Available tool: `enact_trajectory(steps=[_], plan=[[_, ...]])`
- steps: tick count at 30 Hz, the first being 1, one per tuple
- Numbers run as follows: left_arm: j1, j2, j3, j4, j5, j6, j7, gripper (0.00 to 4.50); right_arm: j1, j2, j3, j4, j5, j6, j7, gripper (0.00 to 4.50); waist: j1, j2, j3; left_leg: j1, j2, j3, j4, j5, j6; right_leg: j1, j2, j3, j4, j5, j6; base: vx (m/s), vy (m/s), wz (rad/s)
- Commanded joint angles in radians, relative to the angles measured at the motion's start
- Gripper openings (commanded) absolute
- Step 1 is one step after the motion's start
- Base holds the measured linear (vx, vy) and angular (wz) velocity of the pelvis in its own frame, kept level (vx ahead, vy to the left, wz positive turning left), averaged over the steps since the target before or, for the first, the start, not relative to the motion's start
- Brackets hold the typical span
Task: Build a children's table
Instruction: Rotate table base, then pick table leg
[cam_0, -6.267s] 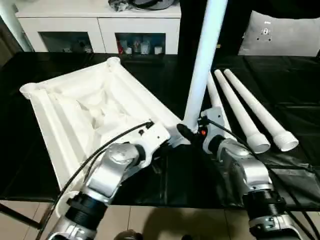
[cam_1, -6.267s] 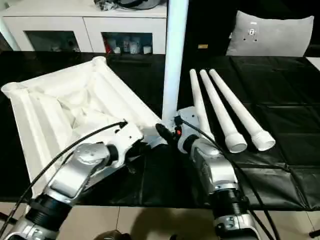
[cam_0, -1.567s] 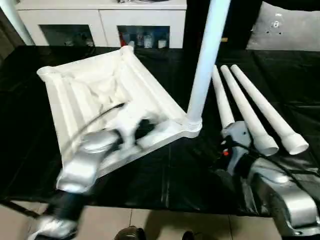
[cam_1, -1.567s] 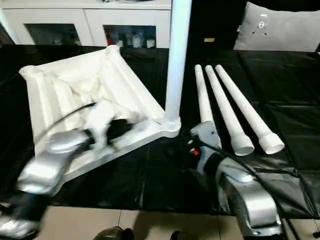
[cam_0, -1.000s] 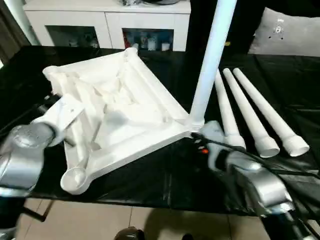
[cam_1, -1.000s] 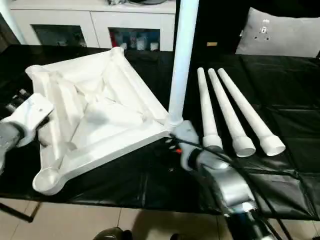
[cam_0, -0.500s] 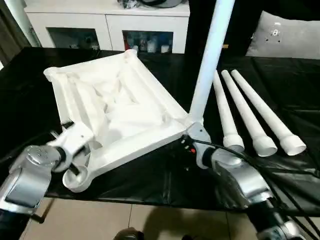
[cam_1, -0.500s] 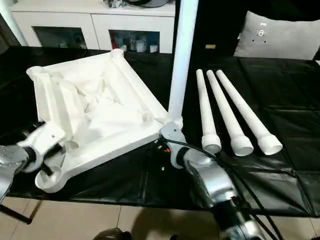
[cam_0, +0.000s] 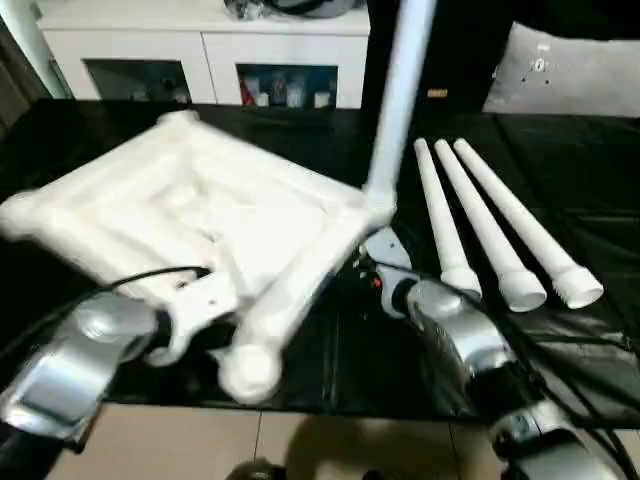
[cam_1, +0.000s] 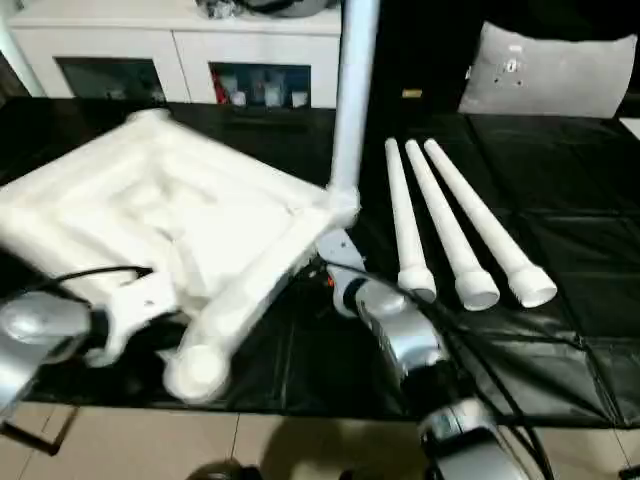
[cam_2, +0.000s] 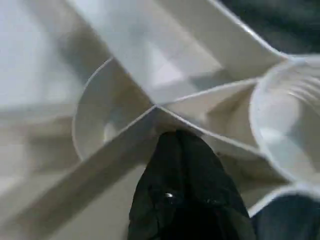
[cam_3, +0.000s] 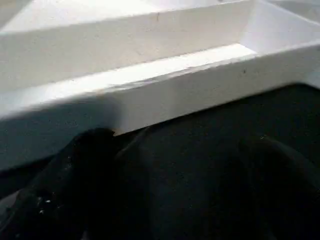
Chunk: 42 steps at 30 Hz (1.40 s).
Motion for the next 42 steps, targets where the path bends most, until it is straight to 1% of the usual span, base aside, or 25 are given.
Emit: enact_trajectory(steps=[1,3,4,7,8,10,12,13,14,15,17,18,20,21,22,23,26,27,29,30,35,36,37,39,42], plan=[[-0.059,-0.091,-0.042,0.087,-0.010,-0.101,0.043,0.03,-0.036,0.025,0.002,0.016,0.000,-0.052,0.000,4.50,0.001,0.007,-0.075,0.017,0.104,-0.051,-0.073,-0.227,-0.006,0.042,-0.137,0.093,-0.074,-0.293,-0.166,0.000,0.000,0.00],[-0.076,-0.113,-0.044,0.120,-0.004,-0.123,0.063,0.03,-0.040,0.024,0.000,0.022,-0.001,-0.056,-0.001,4.50,0.002,0.004,-0.077,0.017,0.105,-0.052,-0.074,-0.229,-0.007,0.044,-0.136,0.091,-0.075,-0.311,-0.152,0.000,0.000,0.00],[-0.119,-0.170,-0.045,0.206,0.024,-0.171,0.140,0.03,-0.041,0.020,-0.004,0.014,-0.002,-0.053,-0.009,4.50,0.000,0.004,-0.075,0.016,0.106,-0.054,-0.076,-0.237,-0.005,0.044,-0.134,0.089,-0.078,-0.320,-0.145,0.000,0.000,0.00],[-0.163,-0.233,-0.051,0.290,0.051,-0.251,0.207,0.03,-0.041,0.008,-0.012,0.001,-0.012,-0.048,-0.030,4.50,0.002,0.001,-0.080,0.017,0.104,-0.053,-0.072,-0.225,0.002,0.045,-0.136,0.089,-0.079,-0.312,-0.137,0.000,0.000,0.00],[-0.173,-0.250,-0.050,0.305,0.051,-0.257,0.218,0.03,-0.041,0.004,-0.019,-0.007,-0.015,-0.038,-0.041,4.50,0.002,0.002,-0.078,0.013,0.105,-0.053,-0.071,-0.211,0.008,0.048,-0.138,0.089,-0.079,-0.310,-0.139,0.000,0.000,0.00],[-0.197,-0.297,-0.056,0.334,0.061,-0.269,0.247,0.03,-0.035,-0.011,-0.059,-0.055,-0.014,-0.004,-0.079,4.50,0.004,-0.002,-0.080,0.013,0.105,-0.052,-0.071,-0.189,0.014,0.047,-0.133,0.088,-0.078,-0.297,-0.135,0.000,0.000,0.00],[-0.204,-0.311,-0.057,0.347,0.063,-0.278,0.256,0.03,-0.033,-0.015,-0.072,-0.069,-0.014,0.005,-0.088,4.50,0.009,0.000,-0.084,0.017,0.110,-0.051,-0.069,-0.179,0.016,0.043,-0.135,0.090,-0.073,-0.272,-0.142,0.000,0.000,0.00],[-0.203,-0.325,-0.053,0.345,0.057,-0.283,0.264,0.03,-0.028,-0.027,-0.093,-0.119,-0.015,0.028,-0.105,4.50,0.009,0.005,-0.083,0.012,0.111,-0.052,-0.071,-0.182,0.016,0.045,-0.134,0.088,-0.071,-0.259,-0.145,0.000,0.000,0.00],[-0.199,-0.326,-0.054,0.337,0.057,-0.289,0.267,0.03,-0.026,-0.035,-0.106,-0.149,-0.016,0.044,-0.116,4.50,0.010,0.011,-0.084,0.012,0.111,-0.054,-0.070,-0.173,0.016,0.045,-0.134,0.089,-0.065,-0.230,-0.148,0.000,0.000,0.00],[-0.197,-0.326,-0.053,0.335,0.057,-0.288,0.268,0.03,-0.026,-0.036,-0.109,-0.153,-0.016,0.048,-0.118,4.50,0.008,0.008,-0.085,0.012,0.112,-0.053,-0.071,-0.171,0.019,0.044,-0.132,0.088,-0.066,-0.217,-0.149,0.000,0.000,0.00],[-0.177,-0.326,-0.024,0.291,0.032,-0.272,0.275,0.21,-0.034,-0.054,-0.155,-0.229,-0.011,0.119,-0.161,4.50,0.008,-0.002,-0.082,0.014,0.112,-0.050,-0.071,-0.164,0.025,0.043,-0.133,0.090,-0.064,-0.204,-0.158,0.000,0.000,0.00],[-0.166,-0.317,-0.022,0.268,0.021,-0.266,0.256,0.21,-0.039,-0.061,-0.163,-0.244,-0.016,0.148,-0.176,4.50,0.010,0.000,-0.082,0.013,0.111,-0.052,-0.070,-0.160,0.025,0.045,-0.136,0.090,-0.063,-0.211,-0.160,0.000,0.000,0.00],[-0.150,-0.299,-0.031,0.231,0.012,-0.258,0.220,0.45,-0.048,-0.067,-0.177,-0.256,-0.017,0.191,-0.195,4.50,0.010,-0.006,-0.077,0.013,0.106,-0.048,-0.070,-0.168,0.025,0.041,-0.134,0.089,-0.071,-0.268,-0.150,0.000,0.000,0.00],[-0.130,-0.285,-0.033,0.182,0.002,-0.234,0.197,0.51,-0.066,-0.075,-0.185,-0.253,-0.023,0.254,-0.206,4.50,0.009,-0.008,-0.074,0.013,0.104,-0.047,-0.071,-0.179,0.024,0.041,-0.134,0.088,-0.075,-0.304,-0.139,0.000,0.000,0.00],[-0.106,-0.271,-0.032,0.119,-0.010,-0.202,0.182,0.60,-0.095,-0.081,-0.204,-0.234,-0.019,0.338,-0.221,4.50,0.008,-0.005,-0.076,0.015,0.111,-0.053,-0.074,-0.170,0.017,0.044,-0.134,0.088,-0.067,-0.296,-0.152,0.000,0.000,0.00],[-0.097,-0.266,-0.031,0.095,-0.015,-0.190,0.177,0.60,-0.106,-0.084,-0.211,-0.229,-0.018,0.373,-0.228,4.50,0.001,-0.007,-0.072,0.013,0.110,-0.051,-0.075,-0.171,0.019,0.043,-0.130,0.089,-0.069,-0.299,-0.153,0.000,0.000,0.00],[-0.073,-0.245,-0.028,0.009,-0.041,-0.143,0.161,0.90,-0.158,-0.094,-0.239,-0.157,-0.034,0.474,-0.278,4.50,-0.002,-0.008,-0.068,0.017,0.101,-0.046,-0.070,-0.195,0.004,0.038,-0.130,0.089,-0.078,-0.353,-0.140,0.000,0.000,0.00],[-0.072,-0.240,-0.029,-0.008,-0.042,-0.135,0.158,0.90,-0.173,-0.095,-0.252,-0.131,-0.025,0.494,-0.283,4.50,-0.001,-0.007,-0.068,0.018,0.100,-0.048,-0.070,-0.196,0.003,0.039,-0.131,0.088,-0.078,-0.362,-0.138,0.000,0.000,0.00],[-0.073,-0.232,-0.035,-0.028,-0.047,-0.126,0.155,1.02,-0.187,-0.095,-0.267,-0.110,-0.015,0.533,-0.296,4.50,-0.001,-0.016,-0.066,0.017,0.096,-0.045,-0.068,-0.194,0.009,0.038,-0.130,0.088,-0.085,-0.398,-0.114,0.000,0.000,0.00],[-0.074,-0.231,-0.037,-0.032,-0.047,-0.128,0.154,1.23,-0.191,-0.094,-0.271,-0.104,-0.015,0.546,-0.303,4.50,0.000,-0.013,-0.067,0.018,0.097,-0.047,-0.069,-0.187,0.008,0.039,-0.129,0.086,-0.084,-0.402,-0.107,0.000,0.000,0.00],[-0.081,-0.239,-0.043,-0.046,-0.049,-0.099,0.157,1.56,-0.206,-0.094,-0.284,-0.073,-0.010,0.612,-0.312,4.50,-0.002,-0.013,-0.070,0.016,0.098,-0.047,-0.069,-0.172,0.006,0.039,-0.126,0.086,-0.078,-0.361,-0.105,0.000,0.000,0.00],[-0.082,-0.239,-0.045,-0.052,-0.050,-0.089,0.159,1.67,-0.209,-0.093,-0.284,-0.070,-0.008,0.633,-0.308,4.50,-0.001,-0.008,-0.071,0.016,0.098,-0.047,-0.068,-0.169,0.005,0.040,-0.127,0.086,-0.077,-0.357,-0.107,0.000,0.000,0.00],[-0.084,-0.241,-0.048,-0.059,-0.050,-0.078,0.162,1.74,-0.203,-0.093,-0.277,-0.076,-0.003,0.668,-0.294,4.20,-0.001,-0.010,-0.072,0.015,0.099,-0.047,-0.069,-0.161,0.005,0.040,-0.126,0.086,-0.075,-0.339,-0.111,0.000,0.000,0.00],[-0.087,-0.238,-0.053,-0.066,-0.053,-0.067,0.164,1.81,-0.200,-0.087,-0.285,-0.077,0.013,0.698,-0.285,4.13,-0.001,-0.011,-0.071,0.015,0.100,-0.047,-0.069,-0.166,0.005,0.040,-0.127,0.086,-0.075,-0.336,-0.115,0.000,0.000,0.00],[-0.091,-0.236,-0.057,-0.067,-0.053,-0.060,0.165,2.17,-0.199,-0.085,-0.287,-0.075,0.022,0.717,-0.285,3.78,-0.001,-0.010,-0.070,0.015,0.099,-0.047,-0.069,-0.170,0.001,0.039,-0.127,0.086,-0.076,-0.343,-0.115,0.000,0.000,0.00]])
